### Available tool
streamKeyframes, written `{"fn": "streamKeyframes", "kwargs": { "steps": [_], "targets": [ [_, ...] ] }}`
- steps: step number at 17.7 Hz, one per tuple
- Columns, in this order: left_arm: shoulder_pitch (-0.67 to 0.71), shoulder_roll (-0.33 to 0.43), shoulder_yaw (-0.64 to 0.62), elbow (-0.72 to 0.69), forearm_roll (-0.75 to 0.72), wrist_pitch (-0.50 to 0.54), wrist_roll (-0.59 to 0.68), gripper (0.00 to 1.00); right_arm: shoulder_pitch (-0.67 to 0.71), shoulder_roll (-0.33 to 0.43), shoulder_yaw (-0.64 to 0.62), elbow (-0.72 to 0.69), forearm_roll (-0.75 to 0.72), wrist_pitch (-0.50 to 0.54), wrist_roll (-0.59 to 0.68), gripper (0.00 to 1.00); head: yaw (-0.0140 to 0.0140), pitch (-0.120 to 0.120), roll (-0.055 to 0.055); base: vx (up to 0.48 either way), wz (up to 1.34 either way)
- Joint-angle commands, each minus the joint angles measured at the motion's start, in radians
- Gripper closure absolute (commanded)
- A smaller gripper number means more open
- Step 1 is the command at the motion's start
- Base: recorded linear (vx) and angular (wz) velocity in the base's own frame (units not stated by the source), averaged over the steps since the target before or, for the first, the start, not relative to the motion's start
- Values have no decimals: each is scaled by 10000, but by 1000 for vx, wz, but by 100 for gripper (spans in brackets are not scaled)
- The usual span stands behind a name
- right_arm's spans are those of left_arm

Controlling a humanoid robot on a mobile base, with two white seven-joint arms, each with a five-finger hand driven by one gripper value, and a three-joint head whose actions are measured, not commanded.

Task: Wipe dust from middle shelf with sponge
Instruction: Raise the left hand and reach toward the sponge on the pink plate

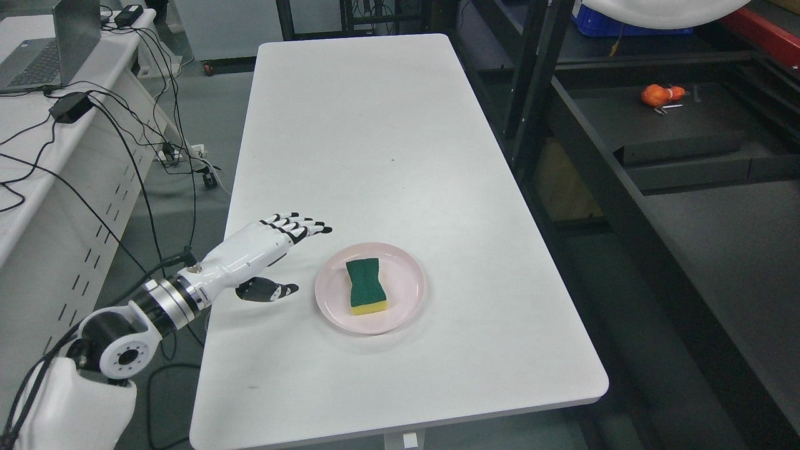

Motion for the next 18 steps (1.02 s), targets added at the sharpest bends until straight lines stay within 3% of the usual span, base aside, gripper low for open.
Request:
{"fn": "streamKeyframes", "kwargs": {
  "steps": [1,8,18],
  "targets": [
    [-1763,954,-814,1580,-2115,-632,-118,16,-15,-175,0,-175,0,723,7,0,0,0,0,0,0],
    [-2288,449,-2624,1657,-2226,-1017,-180,15,0,-175,0,-175,0,723,7,0,0,0,0,0,0],
    [-2333,-1085,-3178,2438,-3360,-1017,-180,15,0,-175,0,-175,0,723,7,0,0,0,0,0,0]
  ]
}}
